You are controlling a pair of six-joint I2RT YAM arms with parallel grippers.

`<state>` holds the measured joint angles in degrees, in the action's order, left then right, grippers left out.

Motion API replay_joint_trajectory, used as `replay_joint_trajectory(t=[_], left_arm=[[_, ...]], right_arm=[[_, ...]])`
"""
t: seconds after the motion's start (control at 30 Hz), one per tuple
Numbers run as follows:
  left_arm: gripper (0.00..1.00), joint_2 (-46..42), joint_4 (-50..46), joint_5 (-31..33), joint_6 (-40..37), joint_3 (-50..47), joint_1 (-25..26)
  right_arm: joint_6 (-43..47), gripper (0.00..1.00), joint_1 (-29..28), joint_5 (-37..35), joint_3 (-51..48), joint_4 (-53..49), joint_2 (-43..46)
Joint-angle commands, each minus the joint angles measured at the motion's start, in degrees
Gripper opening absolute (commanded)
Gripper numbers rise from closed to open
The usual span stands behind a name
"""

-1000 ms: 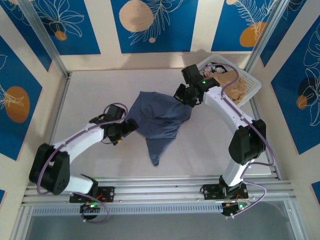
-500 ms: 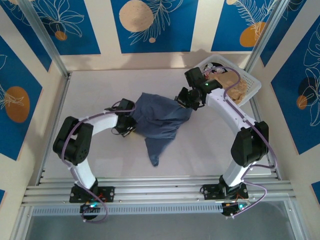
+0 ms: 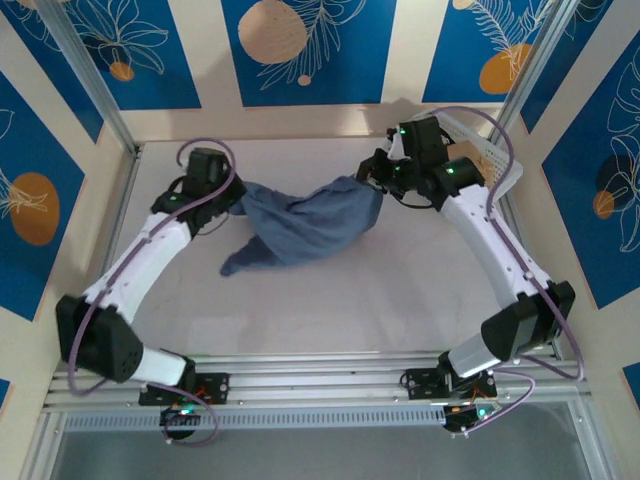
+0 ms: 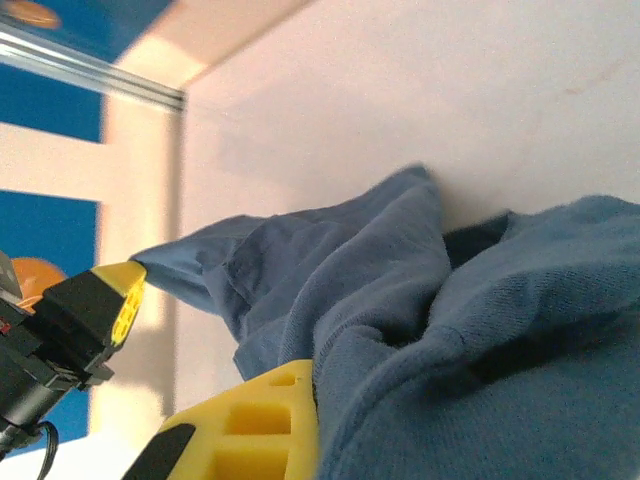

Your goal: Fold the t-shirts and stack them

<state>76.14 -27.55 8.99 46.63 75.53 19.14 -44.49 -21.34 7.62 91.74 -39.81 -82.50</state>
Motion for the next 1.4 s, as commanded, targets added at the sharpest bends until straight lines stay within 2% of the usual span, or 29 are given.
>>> replay_joint_trajectory(t=[0.0, 0.2, 0.4, 0.53, 0.67, 0.77, 0.9, 1.0, 1.17, 1.37], left_arm=[[0.00, -5.02, -4.95, 3.66, -7.94, 3.15, -0.32], [0.00, -12.78, -4.08, 8.15, -14.26, 7.94, -0.55], [0.00, -6.83, -2.43, 6.54, -16.66, 18.85, -2.56], [0.00, 3.65, -1.09, 3.64, -15.08, 27.18, -5.80], [0.00, 18.83, -1.32, -0.61, -14.76, 37.99, -7.32], [0.00, 32.83, -5.09, -4.21, -15.66, 49.91, -7.32], [0.00, 48.99, -15.84, -7.79, -17.03, 67.14, -7.01], [0.00, 49.59, -16.20, -8.30, -17.49, 64.94, -6.42], [0.00, 42.98, -18.99, -1.74, -17.36, 54.89, -6.45], [0.00, 33.26, -19.20, -0.76, -18.73, 37.51, -7.64]], right_arm=[[-0.94, 0.00, 0.10, 6.81, -1.39, 5.27, 5.65], [-6.94, 0.00, -0.48, 10.99, -5.71, 10.73, 13.60], [-12.70, 0.00, -2.45, 10.58, -5.90, 14.43, 14.96], [-17.15, 0.00, -2.84, 5.14, -3.40, 11.77, 11.10], [-24.37, 0.00, -1.98, 0.36, -0.50, 2.73, 3.52], [-29.51, 0.00, -0.56, 1.99, -0.40, -1.08, -3.37], [-34.14, 0.00, 0.42, 7.10, -2.11, -5.24, -11.71], [-32.23, 0.00, -0.04, 7.18, -2.69, -5.64, -15.16], [-27.22, 0.00, -0.11, 0.01, -0.99, -9.35, -15.18], [-20.18, 0.00, 0.52, -7.00, 4.75, -13.91, -15.18]])
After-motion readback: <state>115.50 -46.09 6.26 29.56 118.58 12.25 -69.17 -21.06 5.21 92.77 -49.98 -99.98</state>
